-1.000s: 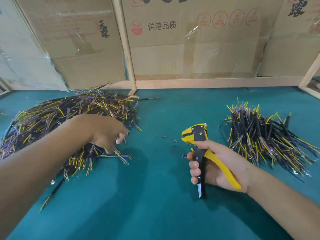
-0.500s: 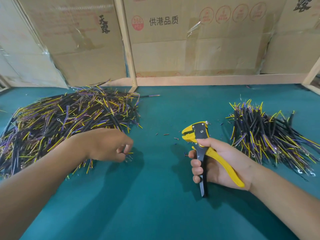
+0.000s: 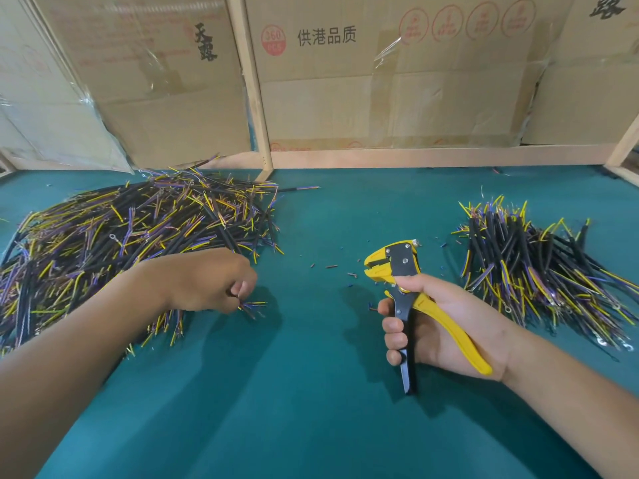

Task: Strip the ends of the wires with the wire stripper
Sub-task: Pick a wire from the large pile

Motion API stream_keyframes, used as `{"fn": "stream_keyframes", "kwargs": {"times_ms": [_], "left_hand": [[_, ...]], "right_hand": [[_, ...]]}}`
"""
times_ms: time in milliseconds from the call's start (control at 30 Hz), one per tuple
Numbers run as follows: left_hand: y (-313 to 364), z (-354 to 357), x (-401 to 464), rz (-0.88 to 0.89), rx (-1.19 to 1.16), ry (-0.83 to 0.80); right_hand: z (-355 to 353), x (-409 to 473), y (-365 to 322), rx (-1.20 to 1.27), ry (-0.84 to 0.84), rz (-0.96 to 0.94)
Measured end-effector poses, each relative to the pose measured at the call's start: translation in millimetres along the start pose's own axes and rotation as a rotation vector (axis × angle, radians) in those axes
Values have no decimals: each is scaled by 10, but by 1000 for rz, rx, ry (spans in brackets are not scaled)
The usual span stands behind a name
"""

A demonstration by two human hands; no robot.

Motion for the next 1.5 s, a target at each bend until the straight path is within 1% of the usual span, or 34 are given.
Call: {"fn": "stream_keyframes", "kwargs": {"times_ms": [167,400,433,533,667,767,833,933,1033,1100,1233,1400,1500], "left_hand": [[-77,-95,-37,10,-113,4],[71,-253,-68,49,-244,233],[136,-312,-68,62,-284,272],[383,-525,-43,119,-539,392],[678,-770,66,171,-809,573],[799,-748,242,122,-1061,654],[860,-643,390,56,-1169,677],[941,-424,599,-30,-1226,698],[960,-222,716,-94,-1264,790],[961,-125,748,-105,-1269,842],[1004,2,753,-77,-1310,837],[1101,37,673,-2,-1487,770],[1151,16,648,0,-1469,776]], "right_hand": [[36,-12,-7,0,38,-8],[-3,4,0,6,-13,5],[-2,7,0,6,-18,7],[-6,8,-2,15,-19,9],[-16,0,-2,29,7,-1],[-15,-4,-1,28,8,0],[-18,0,1,24,-6,-1],[-35,21,6,7,-10,-1],[-59,49,4,14,-43,8],[-75,65,11,16,-52,17],[-81,72,11,15,-45,21],[0,50,2,17,35,8],[30,19,1,27,22,-4]]}}
Point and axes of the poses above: each hand's wrist, its own x-axis towards the middle knuckle, its own z-axis out of the palm, y = z × x, the point moved 3 cm from there along x, towards the middle knuckle, and after that the axes turned 1 degree about z, right-handed, at the moved point
